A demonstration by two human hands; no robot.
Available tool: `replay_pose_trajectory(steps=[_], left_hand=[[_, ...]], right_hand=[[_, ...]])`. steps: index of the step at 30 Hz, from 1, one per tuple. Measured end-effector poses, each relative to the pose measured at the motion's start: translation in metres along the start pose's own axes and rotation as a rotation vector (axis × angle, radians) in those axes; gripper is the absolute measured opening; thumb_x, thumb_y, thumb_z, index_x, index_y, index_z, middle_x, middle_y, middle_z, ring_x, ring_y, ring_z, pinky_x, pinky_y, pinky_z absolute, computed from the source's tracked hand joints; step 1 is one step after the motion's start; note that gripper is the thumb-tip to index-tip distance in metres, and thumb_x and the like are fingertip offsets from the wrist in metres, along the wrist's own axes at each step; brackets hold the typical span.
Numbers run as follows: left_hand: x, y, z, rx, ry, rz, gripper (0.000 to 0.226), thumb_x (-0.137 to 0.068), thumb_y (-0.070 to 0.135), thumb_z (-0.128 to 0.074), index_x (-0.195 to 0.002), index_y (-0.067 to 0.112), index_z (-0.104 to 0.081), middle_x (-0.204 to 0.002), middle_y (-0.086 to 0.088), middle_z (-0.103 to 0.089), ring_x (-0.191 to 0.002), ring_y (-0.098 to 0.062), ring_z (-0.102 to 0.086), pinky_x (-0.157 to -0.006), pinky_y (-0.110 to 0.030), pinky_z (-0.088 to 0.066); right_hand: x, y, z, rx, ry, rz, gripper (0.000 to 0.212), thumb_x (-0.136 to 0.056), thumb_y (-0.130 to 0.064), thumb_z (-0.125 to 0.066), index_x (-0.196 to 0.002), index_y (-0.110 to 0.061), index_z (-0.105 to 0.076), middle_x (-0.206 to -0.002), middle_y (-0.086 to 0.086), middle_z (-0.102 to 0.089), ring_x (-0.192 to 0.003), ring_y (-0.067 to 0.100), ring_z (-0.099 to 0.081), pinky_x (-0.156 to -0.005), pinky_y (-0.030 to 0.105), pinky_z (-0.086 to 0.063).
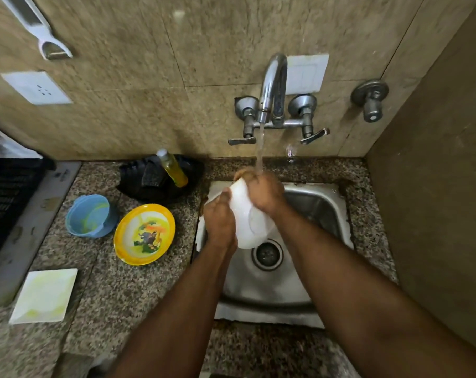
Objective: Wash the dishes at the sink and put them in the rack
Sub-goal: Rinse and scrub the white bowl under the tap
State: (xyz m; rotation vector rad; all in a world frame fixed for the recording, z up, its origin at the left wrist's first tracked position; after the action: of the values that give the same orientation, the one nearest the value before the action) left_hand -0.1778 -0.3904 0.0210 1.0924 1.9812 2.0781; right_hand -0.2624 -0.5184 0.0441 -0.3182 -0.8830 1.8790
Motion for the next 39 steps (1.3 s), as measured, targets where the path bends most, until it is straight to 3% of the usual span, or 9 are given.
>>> replay_pose_trajectory(steps=[5, 8, 12, 15, 21, 26, 31, 35, 39], left_hand=[[0.012, 0.015, 0.006, 0.156, -0.032, 0.064, 0.018, -0.102, 0.020, -0.060, -0.095, 0.006, -0.071, -0.068, 0.001, -0.072, -0.058, -0.012, -0.067, -0.055, -0.025, -0.055], [0.000, 0.019, 0.012, 0.104, -0.092, 0.013, 0.024, -0.102, 0.028, -0.061, -0.089, 0.012, -0.072, -0.078, 0.003, -0.072, -0.074, -0.016, -0.068, -0.068, -0.031, -0.056], [-0.014, 0.022, 0.003, -0.393, -0.059, -0.225, 0.022, -0.103, 0.039, -0.053, -0.112, 0.021, -0.063, -0.111, -0.005, -0.067, -0.113, -0.030, -0.062, -0.099, -0.043, -0.050], [-0.004, 0.013, -0.023, -0.929, -0.105, -0.382, 0.058, -0.103, 0.056, -0.039, -0.153, 0.025, -0.040, -0.155, -0.015, -0.041, -0.139, -0.038, -0.040, -0.115, -0.052, -0.036], [0.034, 0.035, -0.068, -1.348, -0.291, -1.079, 0.049, -0.102, 0.038, -0.029, -0.145, 0.031, -0.052, -0.138, 0.000, -0.058, -0.132, -0.025, -0.048, -0.109, -0.051, -0.037], [0.001, 0.044, -0.086, -1.327, -0.467, -0.840, 0.039, -0.105, 0.037, -0.041, -0.098, 0.016, -0.073, -0.102, -0.011, -0.075, -0.096, -0.033, -0.067, -0.081, -0.038, -0.049], [-0.030, 0.039, -0.085, -1.101, -0.521, -0.296, 0.040, -0.105, 0.033, -0.051, -0.111, 0.000, -0.071, -0.115, -0.022, -0.072, -0.109, -0.037, -0.066, -0.095, -0.045, -0.054], [-0.020, 0.040, -0.076, -0.840, -0.519, -0.406, 0.047, -0.100, 0.042, -0.061, -0.067, 0.009, -0.067, -0.066, -0.006, -0.069, -0.058, -0.012, -0.061, -0.062, -0.029, -0.044], [-0.007, 0.035, -0.061, -0.939, -0.352, -0.572, 0.045, -0.102, 0.045, -0.047, -0.067, 0.019, -0.058, -0.066, 0.001, -0.064, -0.066, -0.022, -0.064, -0.061, -0.030, -0.042]], right_hand=[[0.001, 0.047, -0.004, -0.724, -0.123, -0.407, 0.046, -0.102, -0.050, -0.051, -0.111, -0.011, -0.073, -0.108, 0.016, -0.074, -0.104, 0.037, -0.070, -0.091, 0.041, -0.056], [0.013, 0.059, -0.011, -1.087, -0.015, -0.508, 0.055, -0.089, -0.058, -0.064, -0.110, -0.008, -0.075, -0.103, 0.015, -0.078, -0.093, 0.038, -0.074, -0.085, 0.051, -0.063], [0.012, 0.057, 0.013, -0.573, 0.150, -0.431, 0.062, -0.093, -0.061, -0.055, -0.110, -0.004, -0.073, -0.107, 0.015, -0.074, -0.103, 0.036, -0.070, -0.093, 0.044, -0.058], [0.015, 0.040, 0.022, -0.229, 0.242, -0.353, 0.049, -0.103, -0.044, -0.047, -0.102, -0.005, -0.076, -0.107, 0.016, -0.075, -0.094, 0.030, -0.067, -0.085, 0.033, -0.051], [0.032, 0.049, 0.023, -0.077, 0.155, -0.324, 0.041, -0.105, -0.031, -0.039, -0.113, -0.005, -0.069, -0.116, 0.020, -0.068, -0.109, 0.036, -0.063, -0.087, 0.035, -0.049], [0.049, 0.038, 0.037, 0.062, 0.284, -0.299, 0.052, -0.108, -0.044, -0.037, -0.110, -0.008, -0.074, -0.120, 0.021, -0.071, -0.112, 0.040, -0.064, -0.090, 0.040, -0.048], [0.044, 0.034, 0.041, 0.174, 0.294, -0.156, 0.049, -0.105, -0.046, -0.042, -0.104, -0.011, -0.077, -0.104, 0.018, -0.075, -0.096, 0.037, -0.068, -0.077, 0.036, -0.047], [0.017, 0.059, 0.043, 0.040, 0.191, -0.313, 0.052, -0.103, -0.049, -0.049, -0.103, -0.005, -0.076, -0.107, 0.019, -0.074, -0.102, 0.033, -0.070, -0.077, 0.032, -0.047], [0.016, 0.051, 0.041, -0.058, 0.227, -0.285, 0.045, -0.100, -0.050, -0.056, -0.101, -0.010, -0.077, -0.099, 0.011, -0.076, -0.093, 0.030, -0.069, -0.077, 0.031, -0.048]])
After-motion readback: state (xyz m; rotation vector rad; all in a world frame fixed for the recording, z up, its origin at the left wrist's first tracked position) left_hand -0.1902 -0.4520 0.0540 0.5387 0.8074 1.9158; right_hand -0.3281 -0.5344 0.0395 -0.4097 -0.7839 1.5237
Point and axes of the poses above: each hand's wrist, its own x-axis away from the middle knuckle, its own z-axis out of the back of the hand, y = z × x, the point moved 6 cm from there along -x, towards the middle knuckle
